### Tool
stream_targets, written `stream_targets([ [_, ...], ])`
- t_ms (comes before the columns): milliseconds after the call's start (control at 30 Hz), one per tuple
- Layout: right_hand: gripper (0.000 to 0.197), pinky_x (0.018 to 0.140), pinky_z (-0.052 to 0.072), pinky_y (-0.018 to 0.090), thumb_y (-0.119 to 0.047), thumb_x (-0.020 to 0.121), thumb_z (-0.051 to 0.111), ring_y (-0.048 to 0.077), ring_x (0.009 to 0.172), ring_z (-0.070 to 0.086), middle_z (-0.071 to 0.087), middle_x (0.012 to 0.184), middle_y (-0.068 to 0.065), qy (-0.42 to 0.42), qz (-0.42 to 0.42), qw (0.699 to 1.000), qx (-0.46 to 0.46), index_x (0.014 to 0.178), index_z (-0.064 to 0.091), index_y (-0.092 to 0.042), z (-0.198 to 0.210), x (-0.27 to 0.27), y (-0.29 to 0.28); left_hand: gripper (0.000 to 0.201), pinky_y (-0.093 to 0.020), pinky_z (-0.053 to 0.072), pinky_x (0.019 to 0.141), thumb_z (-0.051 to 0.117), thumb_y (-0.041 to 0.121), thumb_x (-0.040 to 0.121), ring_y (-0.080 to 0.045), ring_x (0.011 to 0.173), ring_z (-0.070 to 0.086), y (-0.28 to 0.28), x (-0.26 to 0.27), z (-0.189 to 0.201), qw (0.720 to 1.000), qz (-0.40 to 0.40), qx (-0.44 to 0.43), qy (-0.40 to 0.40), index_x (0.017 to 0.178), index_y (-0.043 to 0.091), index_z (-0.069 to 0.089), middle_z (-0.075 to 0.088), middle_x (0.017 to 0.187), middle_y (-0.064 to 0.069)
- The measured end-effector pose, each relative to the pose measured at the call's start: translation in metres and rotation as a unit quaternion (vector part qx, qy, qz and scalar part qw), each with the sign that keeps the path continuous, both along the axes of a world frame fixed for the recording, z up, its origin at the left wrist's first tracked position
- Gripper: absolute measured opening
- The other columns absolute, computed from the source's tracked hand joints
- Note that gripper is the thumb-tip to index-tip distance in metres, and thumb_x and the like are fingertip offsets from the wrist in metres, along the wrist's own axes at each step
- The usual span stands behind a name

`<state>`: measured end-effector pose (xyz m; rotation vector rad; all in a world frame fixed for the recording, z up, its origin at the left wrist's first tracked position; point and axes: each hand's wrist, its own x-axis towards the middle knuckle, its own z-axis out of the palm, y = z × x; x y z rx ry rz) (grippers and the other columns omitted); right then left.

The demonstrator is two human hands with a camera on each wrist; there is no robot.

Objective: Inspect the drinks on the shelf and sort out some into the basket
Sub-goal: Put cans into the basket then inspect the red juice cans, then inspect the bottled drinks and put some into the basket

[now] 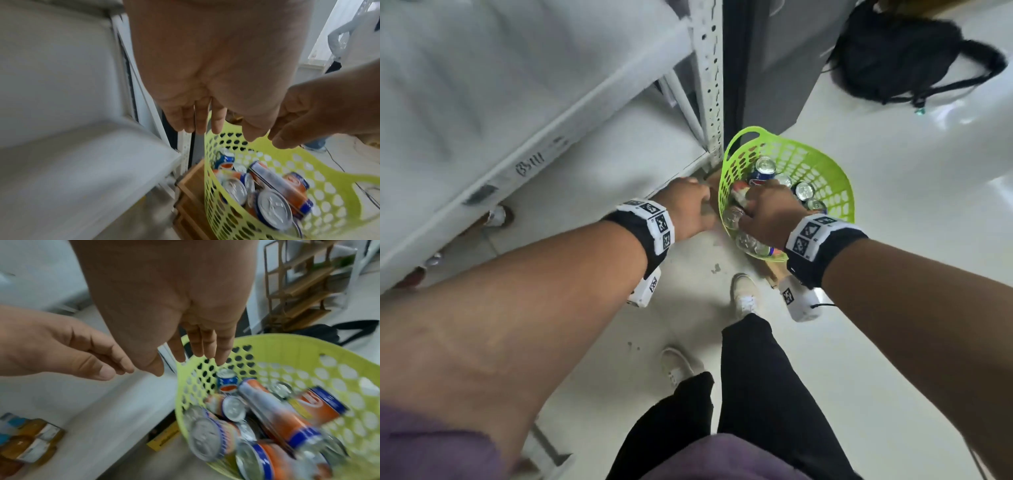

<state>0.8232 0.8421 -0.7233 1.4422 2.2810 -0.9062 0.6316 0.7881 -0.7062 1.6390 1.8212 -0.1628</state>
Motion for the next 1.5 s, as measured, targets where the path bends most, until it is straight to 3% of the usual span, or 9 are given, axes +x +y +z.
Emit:
stream_targets([
  [167, 0.045, 0.1, 0.051, 0.042, -0.039, 0.091, 0.066, 0.037, 0.12, 0.056, 0.059, 0.126, 0.017, 0.05, 0.043, 0.995, 0.078, 0.127, 0.066, -0.013, 0.123, -0.061, -0.037, 0.051, -0.04, 0.047, 0.111, 0.069, 0.045, 0.098, -0.031, 0.131, 0.057, -0.037, -0.053, 0.119, 0.996, 0.03, 0.081, 0.037, 0.139, 0.015, 0.066, 0.061, 0.14, -0.009],
  [433, 0.045, 0.091, 0.049, 0.036, -0.039, 0.092, 0.064, 0.032, 0.118, 0.058, 0.059, 0.126, 0.012, 0.125, 0.118, 0.956, 0.238, 0.13, 0.064, -0.015, 0.343, -0.154, -0.089, 0.045, -0.037, 0.048, 0.107, 0.068, 0.04, 0.098, -0.03, 0.128, 0.06, -0.109, -0.147, 0.351, 0.964, 0.031, 0.242, 0.105, 0.137, 0.017, 0.068, 0.067, 0.139, -0.009],
  [567, 0.038, 0.082, 0.045, 0.031, -0.035, 0.09, 0.066, 0.037, 0.109, 0.064, 0.069, 0.112, 0.016, 0.164, 0.15, 0.913, 0.343, 0.118, 0.07, -0.01, 0.444, -0.189, -0.115, 0.037, -0.022, 0.053, 0.078, 0.066, 0.046, 0.096, -0.023, 0.088, 0.069, -0.154, -0.174, 0.455, 0.937, 0.032, 0.318, 0.138, 0.117, 0.018, 0.075, 0.075, 0.111, -0.005],
  [700, 0.035, 0.088, 0.049, 0.033, -0.034, 0.088, 0.066, 0.031, 0.111, 0.063, 0.07, 0.114, 0.009, 0.204, 0.15, 0.884, 0.393, 0.116, 0.071, -0.015, 0.528, -0.212, -0.132, 0.021, -0.033, 0.051, 0.084, 0.07, 0.035, 0.094, -0.022, 0.096, 0.065, -0.185, -0.192, 0.538, 0.903, 0.031, 0.402, 0.146, 0.107, 0.019, 0.077, 0.068, 0.094, 0.007],
  [867, 0.033, 0.087, 0.05, 0.032, -0.033, 0.088, 0.068, 0.028, 0.109, 0.063, 0.071, 0.115, 0.005, 0.243, 0.149, 0.85, 0.443, 0.116, 0.073, -0.015, 0.599, -0.229, -0.131, 0.027, -0.029, 0.042, 0.084, 0.069, 0.041, 0.097, -0.017, 0.098, 0.057, -0.182, -0.208, 0.607, 0.878, 0.028, 0.435, 0.197, 0.114, 0.021, 0.075, 0.065, 0.106, 0.006],
  [1033, 0.028, 0.083, 0.047, 0.031, -0.024, 0.088, 0.064, 0.028, 0.108, 0.062, 0.069, 0.114, 0.005, 0.262, 0.148, 0.83, 0.471, 0.113, 0.073, -0.016, 0.648, -0.244, -0.097, 0.026, -0.034, 0.054, 0.087, 0.068, 0.038, 0.096, -0.023, 0.098, 0.067, -0.16, -0.222, 0.651, 0.87, 0.059, 0.449, 0.196, 0.101, 0.015, 0.079, 0.075, 0.104, 0.002],
  [1267, 0.03, 0.083, 0.049, 0.033, -0.022, 0.086, 0.069, 0.032, 0.105, 0.064, 0.072, 0.11, 0.01, 0.291, 0.164, 0.784, 0.524, 0.113, 0.073, -0.01, 0.699, -0.276, -0.016, 0.022, -0.035, 0.058, 0.086, 0.071, 0.036, 0.091, -0.024, 0.095, 0.071, -0.088, -0.247, 0.681, 0.853, 0.117, 0.478, 0.174, 0.094, 0.015, 0.079, 0.077, 0.098, 0.0],
  [1400, 0.033, 0.079, 0.048, 0.036, -0.025, 0.088, 0.068, 0.036, 0.101, 0.062, 0.067, 0.109, 0.016, 0.299, 0.162, 0.76, 0.554, 0.115, 0.067, -0.006, 0.726, -0.304, 0.028, 0.024, -0.029, 0.052, 0.088, 0.075, 0.038, 0.092, -0.019, 0.1, 0.066, -0.04, -0.265, 0.694, 0.842, 0.135, 0.493, 0.172, 0.105, 0.019, 0.078, 0.068, 0.104, 0.006],
  [1500, 0.046, 0.09, 0.049, 0.037, -0.029, 0.089, 0.068, 0.034, 0.111, 0.062, 0.066, 0.12, 0.017, 0.32, 0.167, 0.754, 0.548, 0.13, 0.065, -0.007, 0.746, -0.326, 0.053, 0.028, -0.028, 0.05, 0.086, 0.076, 0.042, 0.092, -0.019, 0.101, 0.065, -0.009, -0.281, 0.701, 0.839, 0.156, 0.496, 0.161, 0.11, 0.02, 0.075, 0.067, 0.108, 0.005],
])
